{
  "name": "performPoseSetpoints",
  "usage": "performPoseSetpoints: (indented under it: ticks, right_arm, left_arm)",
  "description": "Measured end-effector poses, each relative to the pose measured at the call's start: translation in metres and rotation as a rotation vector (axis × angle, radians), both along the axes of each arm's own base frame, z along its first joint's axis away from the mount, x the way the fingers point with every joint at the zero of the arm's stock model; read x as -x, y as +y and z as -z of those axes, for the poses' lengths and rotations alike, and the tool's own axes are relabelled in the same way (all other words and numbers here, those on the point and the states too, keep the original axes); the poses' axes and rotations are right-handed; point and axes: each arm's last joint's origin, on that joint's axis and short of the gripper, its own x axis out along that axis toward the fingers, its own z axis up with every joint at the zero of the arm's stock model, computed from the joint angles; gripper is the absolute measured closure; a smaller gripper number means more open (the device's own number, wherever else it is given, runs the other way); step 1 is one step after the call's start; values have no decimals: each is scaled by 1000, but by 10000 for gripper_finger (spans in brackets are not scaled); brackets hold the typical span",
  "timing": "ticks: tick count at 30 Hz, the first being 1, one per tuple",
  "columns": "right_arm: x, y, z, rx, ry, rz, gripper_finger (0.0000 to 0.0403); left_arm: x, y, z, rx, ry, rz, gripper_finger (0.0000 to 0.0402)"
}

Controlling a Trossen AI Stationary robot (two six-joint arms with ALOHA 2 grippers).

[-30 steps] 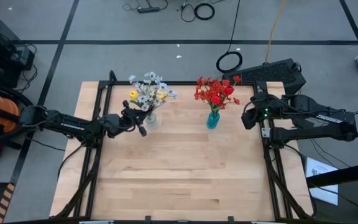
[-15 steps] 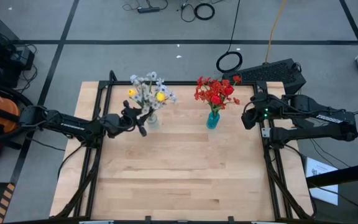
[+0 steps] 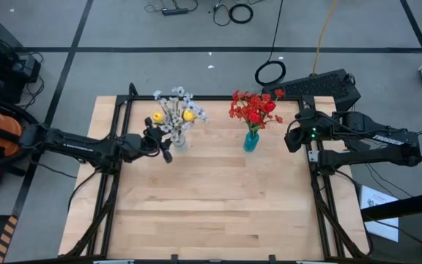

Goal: Sort flowers into vase by color
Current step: Put the white flowers into the transparent crystal vase, then return to Home Position

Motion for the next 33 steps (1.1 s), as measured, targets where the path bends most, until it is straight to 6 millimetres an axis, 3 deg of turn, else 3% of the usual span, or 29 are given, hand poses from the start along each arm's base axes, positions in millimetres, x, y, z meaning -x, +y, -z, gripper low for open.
performPoseSetpoints:
  ticks: [19, 33]
  right_arm:
    - [0, 0, 0, 4, -2, 2, 287]
    - [-2, -2, -2, 65, -21, 42, 287]
  left_arm:
    - [13, -14, -62, -19, 279, 55, 291]
    - [26, -19, -61, 209, 417, 144, 291]
